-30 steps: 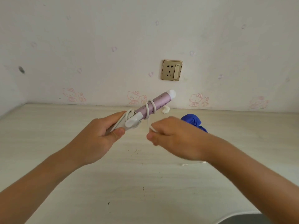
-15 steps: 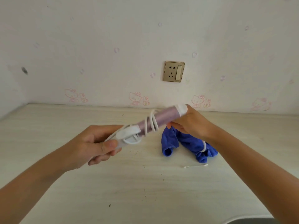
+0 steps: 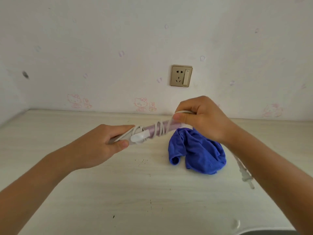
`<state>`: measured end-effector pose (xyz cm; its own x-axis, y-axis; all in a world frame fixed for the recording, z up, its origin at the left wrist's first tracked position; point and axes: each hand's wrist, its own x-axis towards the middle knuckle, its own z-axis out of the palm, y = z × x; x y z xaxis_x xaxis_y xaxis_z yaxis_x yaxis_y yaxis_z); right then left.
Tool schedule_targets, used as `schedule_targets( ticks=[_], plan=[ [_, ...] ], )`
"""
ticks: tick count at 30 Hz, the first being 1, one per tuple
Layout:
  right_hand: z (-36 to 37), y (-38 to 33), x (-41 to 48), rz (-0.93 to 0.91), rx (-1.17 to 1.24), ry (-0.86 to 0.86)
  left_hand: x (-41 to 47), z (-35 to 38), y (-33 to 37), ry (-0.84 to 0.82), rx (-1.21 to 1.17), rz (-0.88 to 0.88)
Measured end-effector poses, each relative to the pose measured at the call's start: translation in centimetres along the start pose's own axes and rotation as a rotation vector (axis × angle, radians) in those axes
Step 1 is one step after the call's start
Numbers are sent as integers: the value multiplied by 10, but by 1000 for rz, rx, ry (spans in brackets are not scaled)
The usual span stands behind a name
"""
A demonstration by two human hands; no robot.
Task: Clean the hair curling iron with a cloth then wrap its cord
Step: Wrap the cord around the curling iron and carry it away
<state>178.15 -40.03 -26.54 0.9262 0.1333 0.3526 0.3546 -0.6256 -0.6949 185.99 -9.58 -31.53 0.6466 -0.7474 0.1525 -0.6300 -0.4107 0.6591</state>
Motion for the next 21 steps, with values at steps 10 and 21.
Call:
schedule_targets(
  ticks=[10,21],
  plan=[
    [30,22,-16,284,-54,-188,-13,24,-5,-109,-668,35],
    [47,-20,-33,174,-762,-430,-6,46,1,136,-124,-56]
  ],
)
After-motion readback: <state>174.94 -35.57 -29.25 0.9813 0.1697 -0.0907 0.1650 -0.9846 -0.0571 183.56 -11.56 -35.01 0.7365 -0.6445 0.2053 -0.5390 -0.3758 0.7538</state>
